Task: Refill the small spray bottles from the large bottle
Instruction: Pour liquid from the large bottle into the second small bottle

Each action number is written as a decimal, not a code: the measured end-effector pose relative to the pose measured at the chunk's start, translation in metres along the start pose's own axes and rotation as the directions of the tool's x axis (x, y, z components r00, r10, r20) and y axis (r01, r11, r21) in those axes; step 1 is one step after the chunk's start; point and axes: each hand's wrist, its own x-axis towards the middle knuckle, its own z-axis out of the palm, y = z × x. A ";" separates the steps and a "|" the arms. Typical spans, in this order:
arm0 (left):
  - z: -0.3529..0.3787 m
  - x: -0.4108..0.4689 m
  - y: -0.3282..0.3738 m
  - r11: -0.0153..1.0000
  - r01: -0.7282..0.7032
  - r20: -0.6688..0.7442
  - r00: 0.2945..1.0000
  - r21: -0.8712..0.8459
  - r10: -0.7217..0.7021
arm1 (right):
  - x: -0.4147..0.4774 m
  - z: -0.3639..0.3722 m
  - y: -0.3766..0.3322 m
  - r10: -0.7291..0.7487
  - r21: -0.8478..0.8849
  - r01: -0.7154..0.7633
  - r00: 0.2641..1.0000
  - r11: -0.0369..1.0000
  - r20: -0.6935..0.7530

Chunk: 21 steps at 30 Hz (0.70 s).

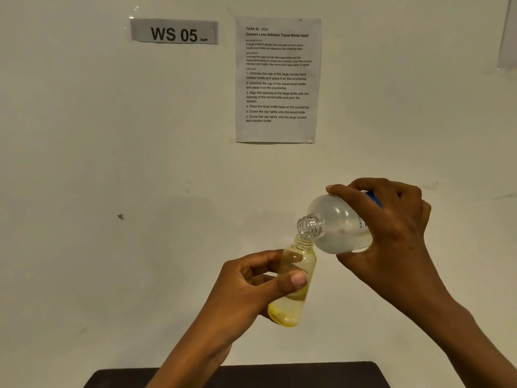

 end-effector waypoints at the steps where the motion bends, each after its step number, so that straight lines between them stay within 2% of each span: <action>1: 0.000 0.000 0.000 1.000 0.001 0.000 1.000 0.003 -0.001 | 0.000 0.000 0.000 0.001 0.002 -0.001 1.000 1.000 -0.001; 21: 0.001 0.001 0.000 1.000 0.017 -0.001 1.000 -0.024 -0.017 | -0.001 0.002 0.000 0.013 0.008 -0.013 1.000 1.000 0.001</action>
